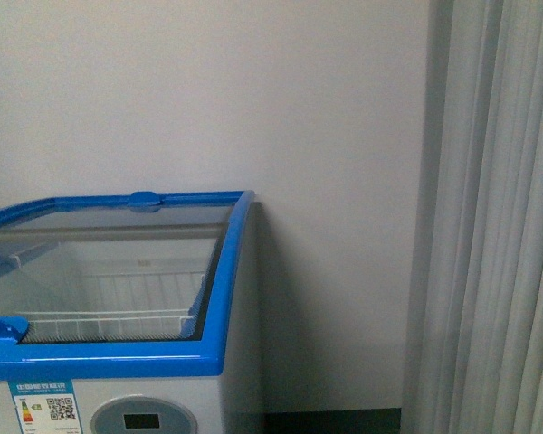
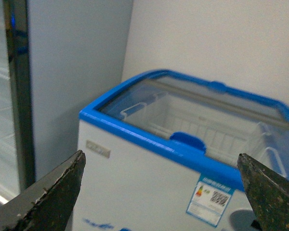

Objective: Put drink in fridge

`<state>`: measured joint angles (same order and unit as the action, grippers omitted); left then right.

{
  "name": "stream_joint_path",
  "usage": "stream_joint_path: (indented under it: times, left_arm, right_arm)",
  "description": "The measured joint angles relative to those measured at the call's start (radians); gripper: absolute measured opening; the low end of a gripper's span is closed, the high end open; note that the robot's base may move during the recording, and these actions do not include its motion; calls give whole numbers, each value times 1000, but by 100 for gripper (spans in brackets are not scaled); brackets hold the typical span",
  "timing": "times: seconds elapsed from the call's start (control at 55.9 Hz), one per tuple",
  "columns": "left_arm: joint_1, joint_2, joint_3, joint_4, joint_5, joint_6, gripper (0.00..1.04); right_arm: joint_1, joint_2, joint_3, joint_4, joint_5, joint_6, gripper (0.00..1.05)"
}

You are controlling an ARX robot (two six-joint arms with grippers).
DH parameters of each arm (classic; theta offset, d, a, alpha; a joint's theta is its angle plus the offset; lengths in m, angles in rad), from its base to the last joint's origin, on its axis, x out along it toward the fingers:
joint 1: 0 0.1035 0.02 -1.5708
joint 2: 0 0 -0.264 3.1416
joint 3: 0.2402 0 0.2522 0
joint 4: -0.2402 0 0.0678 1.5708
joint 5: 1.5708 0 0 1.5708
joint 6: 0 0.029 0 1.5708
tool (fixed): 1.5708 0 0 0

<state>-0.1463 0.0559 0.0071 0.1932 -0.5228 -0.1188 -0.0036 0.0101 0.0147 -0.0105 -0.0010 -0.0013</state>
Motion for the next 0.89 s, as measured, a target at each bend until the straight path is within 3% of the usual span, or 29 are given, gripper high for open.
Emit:
stream_joint_path:
  times: [0.161, 0.286, 0.376, 0.483, 0.662, 0.894]
  left_arm:
    - [142, 138, 7, -35, 173, -83, 97]
    - [289, 333, 13, 74, 291, -86, 97]
    - [338, 435, 32, 168, 361, -58, 97]
    - [340, 566, 66, 280, 363, -23, 97]
    - [249, 877, 175, 475, 370, 75, 97]
    - [236, 1125, 306, 521, 382, 140, 97]
  right_arm:
    - [0, 0, 0, 0, 1, 0, 42]
    - [0, 0, 0, 0, 0, 0, 42]
    - [0, 0, 0, 0, 1, 0, 42]
    - [0, 0, 0, 0, 1, 1, 42]
    - [0, 0, 0, 0, 1, 1, 42]
    - [0, 0, 0, 0, 0, 1, 42]
